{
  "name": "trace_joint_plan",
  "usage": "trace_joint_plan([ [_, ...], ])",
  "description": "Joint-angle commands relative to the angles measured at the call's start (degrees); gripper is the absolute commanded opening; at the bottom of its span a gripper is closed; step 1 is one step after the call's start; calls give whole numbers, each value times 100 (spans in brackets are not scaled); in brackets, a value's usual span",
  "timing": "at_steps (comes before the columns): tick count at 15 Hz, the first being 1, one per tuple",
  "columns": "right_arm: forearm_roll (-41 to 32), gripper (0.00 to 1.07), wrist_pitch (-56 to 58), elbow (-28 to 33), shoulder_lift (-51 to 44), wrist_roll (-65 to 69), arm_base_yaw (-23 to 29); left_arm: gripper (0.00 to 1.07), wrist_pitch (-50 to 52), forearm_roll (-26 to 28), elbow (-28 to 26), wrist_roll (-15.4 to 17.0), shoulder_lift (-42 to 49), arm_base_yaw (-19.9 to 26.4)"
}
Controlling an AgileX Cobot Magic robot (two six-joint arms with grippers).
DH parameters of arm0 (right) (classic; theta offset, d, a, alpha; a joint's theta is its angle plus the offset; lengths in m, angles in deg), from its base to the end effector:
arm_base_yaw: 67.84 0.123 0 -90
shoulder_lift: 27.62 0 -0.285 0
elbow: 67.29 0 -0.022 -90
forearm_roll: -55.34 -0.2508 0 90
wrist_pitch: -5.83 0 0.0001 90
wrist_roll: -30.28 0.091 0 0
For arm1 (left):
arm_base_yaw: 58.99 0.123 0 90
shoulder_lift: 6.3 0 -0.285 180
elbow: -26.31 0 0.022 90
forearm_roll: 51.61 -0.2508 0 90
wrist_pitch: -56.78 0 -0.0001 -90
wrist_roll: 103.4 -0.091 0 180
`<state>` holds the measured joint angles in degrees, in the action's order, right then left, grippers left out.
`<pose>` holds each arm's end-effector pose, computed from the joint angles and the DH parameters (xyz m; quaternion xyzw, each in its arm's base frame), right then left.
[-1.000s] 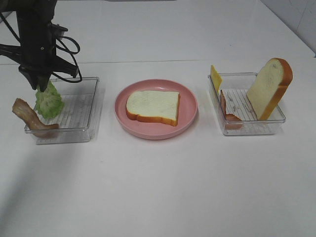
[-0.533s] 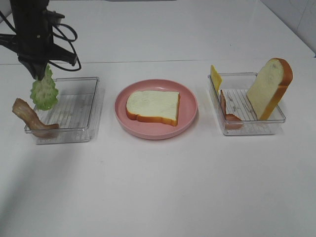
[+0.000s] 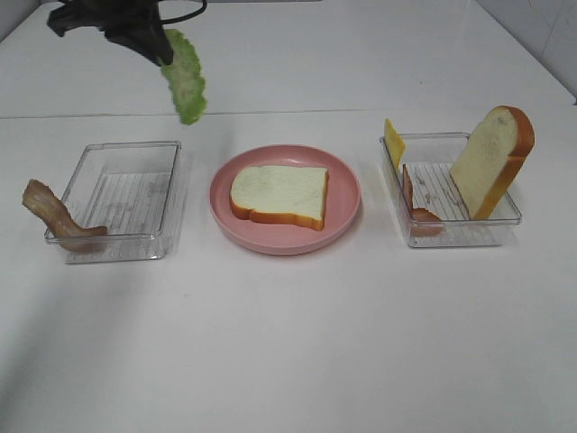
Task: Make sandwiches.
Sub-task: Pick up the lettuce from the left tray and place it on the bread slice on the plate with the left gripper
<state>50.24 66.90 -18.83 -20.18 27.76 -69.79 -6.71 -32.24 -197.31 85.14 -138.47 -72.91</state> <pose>-0.0061 0.0073 0.2776 -0.0062 0.8516 0.0240 0.5235 0.4632 -0.1427 0.2868 0.0084 0.9572 -0.2075 0.2016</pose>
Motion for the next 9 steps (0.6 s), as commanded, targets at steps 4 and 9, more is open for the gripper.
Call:
trace_joint_plan([
  [4, -29, 78, -63, 17, -69, -6, -29, 0, 407, 2120, -29, -739, -516, -407],
  [9, -29, 78, -63, 17, -69, -6, -29, 0, 390, 2286, -29, -825, -1306, -894],
])
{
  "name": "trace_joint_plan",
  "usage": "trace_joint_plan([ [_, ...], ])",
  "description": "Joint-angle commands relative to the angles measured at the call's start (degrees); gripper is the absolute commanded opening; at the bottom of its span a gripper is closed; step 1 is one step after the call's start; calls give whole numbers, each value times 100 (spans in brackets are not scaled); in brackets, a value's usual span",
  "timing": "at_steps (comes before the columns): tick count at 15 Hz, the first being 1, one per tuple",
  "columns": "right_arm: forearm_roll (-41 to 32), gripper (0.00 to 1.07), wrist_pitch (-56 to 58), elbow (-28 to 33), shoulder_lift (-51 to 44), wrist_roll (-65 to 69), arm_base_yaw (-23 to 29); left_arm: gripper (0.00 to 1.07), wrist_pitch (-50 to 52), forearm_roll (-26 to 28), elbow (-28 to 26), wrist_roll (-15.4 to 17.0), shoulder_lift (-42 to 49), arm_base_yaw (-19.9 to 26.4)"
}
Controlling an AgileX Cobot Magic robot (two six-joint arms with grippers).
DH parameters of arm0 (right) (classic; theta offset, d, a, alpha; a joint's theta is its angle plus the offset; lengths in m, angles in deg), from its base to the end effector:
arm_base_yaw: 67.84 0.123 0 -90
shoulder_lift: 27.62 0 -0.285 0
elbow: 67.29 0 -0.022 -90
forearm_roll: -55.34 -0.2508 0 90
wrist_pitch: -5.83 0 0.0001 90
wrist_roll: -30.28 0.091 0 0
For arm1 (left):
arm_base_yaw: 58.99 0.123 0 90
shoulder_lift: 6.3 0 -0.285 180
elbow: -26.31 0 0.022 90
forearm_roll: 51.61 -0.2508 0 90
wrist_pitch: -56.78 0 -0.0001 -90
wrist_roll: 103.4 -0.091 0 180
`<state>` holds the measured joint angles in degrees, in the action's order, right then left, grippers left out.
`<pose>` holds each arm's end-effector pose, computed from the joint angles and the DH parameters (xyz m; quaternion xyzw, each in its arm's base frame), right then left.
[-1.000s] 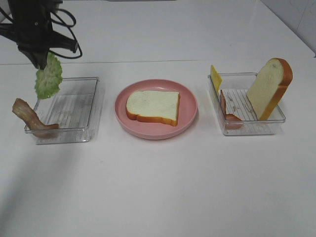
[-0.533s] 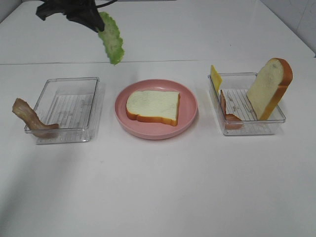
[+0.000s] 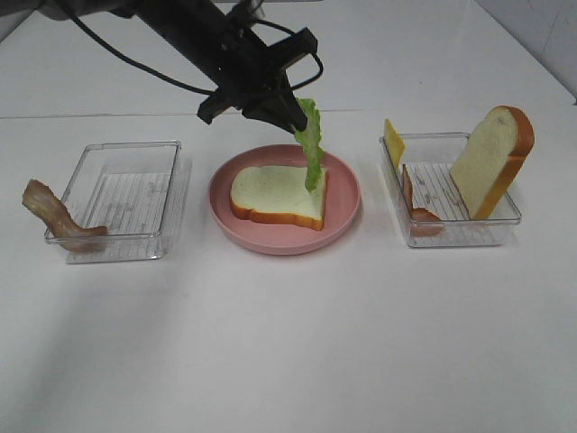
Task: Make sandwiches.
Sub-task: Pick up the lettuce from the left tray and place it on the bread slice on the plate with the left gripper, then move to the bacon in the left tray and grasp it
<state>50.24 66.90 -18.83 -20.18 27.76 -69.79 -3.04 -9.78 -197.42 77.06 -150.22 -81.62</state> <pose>-0.0061 0.0073 0.2776 -0.0062 0.8516 0.0240 0.5235 0.4557 -0.2469 0.2023 0.0560 0.9265 -0.3607 0.0918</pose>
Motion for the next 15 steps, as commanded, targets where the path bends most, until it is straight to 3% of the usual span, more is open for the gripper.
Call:
trace_joint_plan([
  [1, -29, 78, -63, 17, -69, -6, -29, 0, 0, 40, -17, -17, -172, -23],
  [4, -29, 78, -63, 17, -69, -6, -29, 0, -138, -424, -17, 29, -275, -11],
  [6, -29, 78, -63, 17, -69, -6, -29, 0, -286, -905, -17, 464, -275, 17],
  [8, -29, 78, -63, 17, -69, -6, -29, 4, -315, -1289, -17, 670, -275, 17],
  [10, -29, 78, -63, 17, -69, -6, -29, 33, -281, -1518, -17, 647, -275, 17],
  [11, -29, 78, -63, 17, -69, -6, -29, 41, -269, -1581, -29, 619, -269, 23],
  [12, -29, 78, -63, 17, -69, -6, -29, 64, -241, -1679, -29, 602, -235, 23],
  [13, -29, 78, -63, 17, -69, -6, -29, 74, -235, -1833, -34, 602, -195, 23],
  [15, -29, 78, -63, 17, -69, -6, -29, 77, -252, -2326, -69, 602, -40, 23],
])
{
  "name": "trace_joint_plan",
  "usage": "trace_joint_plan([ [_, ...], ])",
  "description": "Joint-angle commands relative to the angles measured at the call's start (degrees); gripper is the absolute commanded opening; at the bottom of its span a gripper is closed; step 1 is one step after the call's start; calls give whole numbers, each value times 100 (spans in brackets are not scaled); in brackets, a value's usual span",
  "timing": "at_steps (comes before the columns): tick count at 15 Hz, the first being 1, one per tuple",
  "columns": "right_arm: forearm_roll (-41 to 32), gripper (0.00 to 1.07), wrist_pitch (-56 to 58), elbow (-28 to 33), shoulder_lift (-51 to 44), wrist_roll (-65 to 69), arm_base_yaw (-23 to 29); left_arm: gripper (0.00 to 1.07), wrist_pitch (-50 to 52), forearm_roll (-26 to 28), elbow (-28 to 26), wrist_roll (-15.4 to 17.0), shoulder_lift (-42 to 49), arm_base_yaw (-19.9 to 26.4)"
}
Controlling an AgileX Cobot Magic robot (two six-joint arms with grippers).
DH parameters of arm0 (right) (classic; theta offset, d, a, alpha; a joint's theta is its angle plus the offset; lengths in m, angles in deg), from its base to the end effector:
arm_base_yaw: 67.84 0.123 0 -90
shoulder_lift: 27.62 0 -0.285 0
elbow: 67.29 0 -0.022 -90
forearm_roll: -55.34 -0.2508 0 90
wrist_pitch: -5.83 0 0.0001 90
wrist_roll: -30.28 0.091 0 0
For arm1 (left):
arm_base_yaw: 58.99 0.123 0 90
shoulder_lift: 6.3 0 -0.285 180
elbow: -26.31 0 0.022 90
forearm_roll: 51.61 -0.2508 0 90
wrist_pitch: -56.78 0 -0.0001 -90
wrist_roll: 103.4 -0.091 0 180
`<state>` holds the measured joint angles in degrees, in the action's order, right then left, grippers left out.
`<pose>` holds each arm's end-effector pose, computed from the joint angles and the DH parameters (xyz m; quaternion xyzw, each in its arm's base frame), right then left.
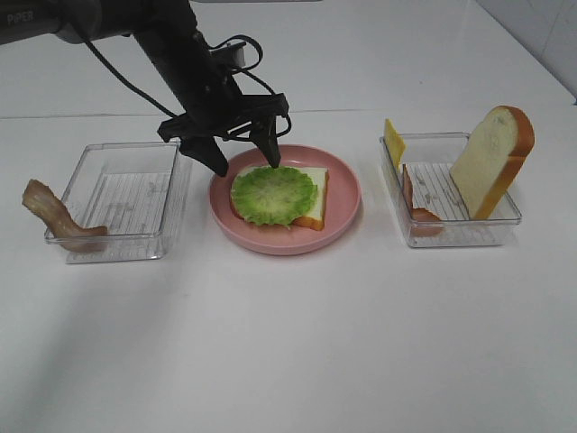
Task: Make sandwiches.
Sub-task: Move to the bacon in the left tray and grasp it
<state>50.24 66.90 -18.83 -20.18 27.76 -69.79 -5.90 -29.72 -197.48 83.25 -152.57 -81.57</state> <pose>-0.0061 0.0073 0.2776 -0.0062 0.8516 0.0240 0.5235 0.4604 -0.2241 0.1662 0.0709 0.9732 -0.2047 0.0776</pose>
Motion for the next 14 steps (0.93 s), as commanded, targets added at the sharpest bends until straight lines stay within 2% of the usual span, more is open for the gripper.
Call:
trace_joint_plan([
  [1, -29, 78, -63, 17, -69, -6, -29, 77, -17, -659, -92, -11, 304, 17],
  [3, -29, 78, -63, 17, -69, -6, -29, 77, -407, -1473, -212, 178, 567, 17],
  [4, -29, 78, -63, 17, -69, -6, -29, 77, -407, -1473, -212, 178, 567, 17],
  [5, -29, 78, -63, 17, -69, -6, -29, 77, -688, -2005, -258, 418, 762, 17],
  [6, -29, 78, -63, 17, -69, -6, -29, 77, -865, -2286, -292, 567, 859, 17],
  [8, -29, 78, -63, 17, -69, -6, -29, 77, -1129, -2727, -413, 636, 985, 69],
  [9, -29, 78, -63, 17, -69, -6, -29, 77, -1129, -2710, -407, 688, 1106, 92],
  [11, -29, 78, -63, 17, -69, -6, -29, 77, -1129, -2120, -372, 762, 1484, 447],
  [13, -34, 78, -63, 17, -69, -6, -29, 77, -1129, -1667, -29, 762, 1914, 791],
  [14, -34, 78, -63, 17, -69, -6, -29, 77, -1129, -1644, 252, 762, 2166, 911],
])
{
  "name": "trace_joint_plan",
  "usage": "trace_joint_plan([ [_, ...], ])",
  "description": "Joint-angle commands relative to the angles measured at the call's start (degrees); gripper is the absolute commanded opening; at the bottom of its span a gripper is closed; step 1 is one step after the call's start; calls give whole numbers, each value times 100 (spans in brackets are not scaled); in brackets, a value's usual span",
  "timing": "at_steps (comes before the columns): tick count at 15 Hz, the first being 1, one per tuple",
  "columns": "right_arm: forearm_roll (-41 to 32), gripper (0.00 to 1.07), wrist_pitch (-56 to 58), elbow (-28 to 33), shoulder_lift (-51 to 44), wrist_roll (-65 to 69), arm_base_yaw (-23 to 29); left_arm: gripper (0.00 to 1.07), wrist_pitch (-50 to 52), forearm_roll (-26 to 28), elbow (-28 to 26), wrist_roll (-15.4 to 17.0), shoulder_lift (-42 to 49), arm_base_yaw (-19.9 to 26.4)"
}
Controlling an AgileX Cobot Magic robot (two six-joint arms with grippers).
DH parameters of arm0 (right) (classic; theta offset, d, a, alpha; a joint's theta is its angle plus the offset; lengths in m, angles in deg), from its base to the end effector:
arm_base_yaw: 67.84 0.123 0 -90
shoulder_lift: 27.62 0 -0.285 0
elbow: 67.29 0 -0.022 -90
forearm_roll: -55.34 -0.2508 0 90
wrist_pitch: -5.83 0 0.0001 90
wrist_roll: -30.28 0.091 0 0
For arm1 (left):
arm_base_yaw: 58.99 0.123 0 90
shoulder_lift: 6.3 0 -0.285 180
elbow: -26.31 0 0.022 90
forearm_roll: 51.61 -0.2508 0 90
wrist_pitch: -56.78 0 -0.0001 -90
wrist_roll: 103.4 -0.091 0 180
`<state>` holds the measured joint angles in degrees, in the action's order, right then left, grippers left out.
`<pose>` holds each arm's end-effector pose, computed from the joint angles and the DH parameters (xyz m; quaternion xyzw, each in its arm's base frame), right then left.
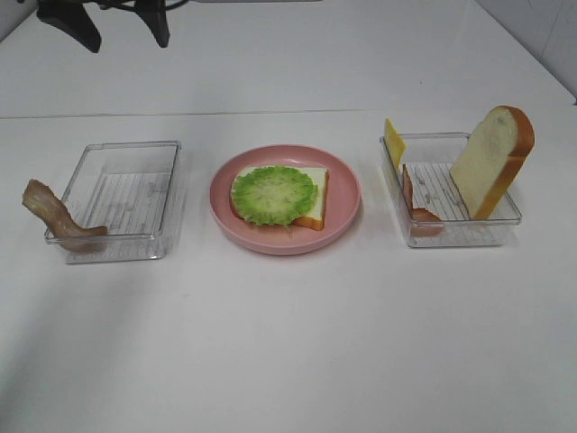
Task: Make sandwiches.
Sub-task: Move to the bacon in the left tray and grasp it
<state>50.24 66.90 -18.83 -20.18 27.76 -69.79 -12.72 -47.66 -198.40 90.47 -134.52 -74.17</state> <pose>-0.0061 0.0073 0.2776 -0.0062 0.8516 0.0240 0.5235 0.4465 -0.1272 0.3162 0.0069 0.9718 -0.0916 0.2172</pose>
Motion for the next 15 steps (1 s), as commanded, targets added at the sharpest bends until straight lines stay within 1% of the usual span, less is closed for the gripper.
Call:
trace_joint_plan([
  [1, -34, 78, -63, 17, -69, -6, -29, 77, -447, 115, 676, 34, 619, 269],
  [3, -34, 78, -63, 17, -69, -6, -29, 77, -447, -46, 1450, 11, 1175, 487],
  [4, -34, 78, -63, 17, -69, -6, -29, 77, -447, -69, 1656, 11, 1324, 544],
  [7, -34, 78, -63, 17, -69, -6, -29, 77, -447, -115, 2687, 11, 1948, 888],
  [9, -34, 78, -63, 17, -69, -6, -29, 77, -447, -229, 3266, 11, 2068, 1066],
  [10, -34, 78, -63, 17, -69, -6, -29, 77, -430, -344, 3512, 46, 2057, 1077],
  [11, -34, 78, -63, 17, -69, -6, -29, 77, -178, -395, 3908, 69, 2051, 1077],
  [12, -34, 78, -63, 17, -69, -6, -29, 77, 120, -395, 4097, 103, 2051, 1077],
  [14, -34, 78, -63, 17, -69, -6, -29, 77, 710, -395, 4377, 372, 2034, 1077],
  [15, -34, 78, -63, 17, -69, -6, -29, 77, 819, -395, 4383, 476, 1937, 1077],
])
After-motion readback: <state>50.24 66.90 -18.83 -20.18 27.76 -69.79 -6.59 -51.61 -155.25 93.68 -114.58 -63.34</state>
